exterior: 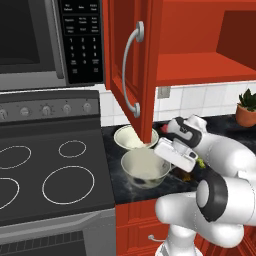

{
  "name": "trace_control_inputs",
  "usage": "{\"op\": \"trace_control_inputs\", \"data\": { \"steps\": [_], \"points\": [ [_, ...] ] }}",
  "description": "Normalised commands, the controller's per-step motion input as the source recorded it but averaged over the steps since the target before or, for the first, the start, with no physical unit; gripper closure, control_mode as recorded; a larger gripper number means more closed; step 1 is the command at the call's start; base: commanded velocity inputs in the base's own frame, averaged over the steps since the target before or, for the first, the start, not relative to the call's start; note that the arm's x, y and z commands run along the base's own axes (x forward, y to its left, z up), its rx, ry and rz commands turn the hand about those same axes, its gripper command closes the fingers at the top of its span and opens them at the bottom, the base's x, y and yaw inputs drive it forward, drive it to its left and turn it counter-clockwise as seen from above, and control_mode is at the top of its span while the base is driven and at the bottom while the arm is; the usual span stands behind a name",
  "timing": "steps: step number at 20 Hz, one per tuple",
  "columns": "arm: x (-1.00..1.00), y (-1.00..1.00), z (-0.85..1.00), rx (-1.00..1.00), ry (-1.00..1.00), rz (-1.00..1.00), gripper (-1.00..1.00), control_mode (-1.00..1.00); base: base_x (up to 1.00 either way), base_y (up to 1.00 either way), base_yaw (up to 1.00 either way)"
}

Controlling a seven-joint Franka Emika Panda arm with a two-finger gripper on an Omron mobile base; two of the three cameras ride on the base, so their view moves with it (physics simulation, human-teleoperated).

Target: Pick both bowls and place them on the counter. Then place the broccoli in one bowl and place the sweet potato in the other bowl.

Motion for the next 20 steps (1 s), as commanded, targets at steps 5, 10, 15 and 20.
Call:
{"op": "trace_control_inputs", "data": {
  "steps": [5, 10, 15, 20],
  "points": [
    [0.1, 0.09, -0.09, -0.03, 0.0, 0.0, 1.0, -1.0, 0.0, 0.0, 0.0],
    [0.12, 0.11, -0.14, 0.0, 0.04, 0.0, 1.0, -1.0, 0.0, 0.0, 0.0],
    [0.09, 0.07, -0.12, 0.0, 0.07, 0.0, 1.0, -1.0, 0.0, 0.0, 0.0],
    [0.0, 0.04, -0.07, 0.0, 0.03, 0.0, -1.0, -1.0, 0.0, 0.0, 0.0]
  ]
}}
